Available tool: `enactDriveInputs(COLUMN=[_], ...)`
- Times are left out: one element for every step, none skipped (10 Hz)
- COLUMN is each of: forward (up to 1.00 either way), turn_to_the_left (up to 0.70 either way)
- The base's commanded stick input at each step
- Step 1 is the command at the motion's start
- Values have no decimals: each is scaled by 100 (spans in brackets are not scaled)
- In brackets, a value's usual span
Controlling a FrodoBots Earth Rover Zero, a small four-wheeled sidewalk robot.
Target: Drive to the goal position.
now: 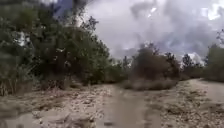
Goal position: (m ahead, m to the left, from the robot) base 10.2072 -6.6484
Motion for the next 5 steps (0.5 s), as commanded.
enactDriveInputs(forward=[85,85,85,85,85], turn_to_the_left=[12,2,0,0,0])
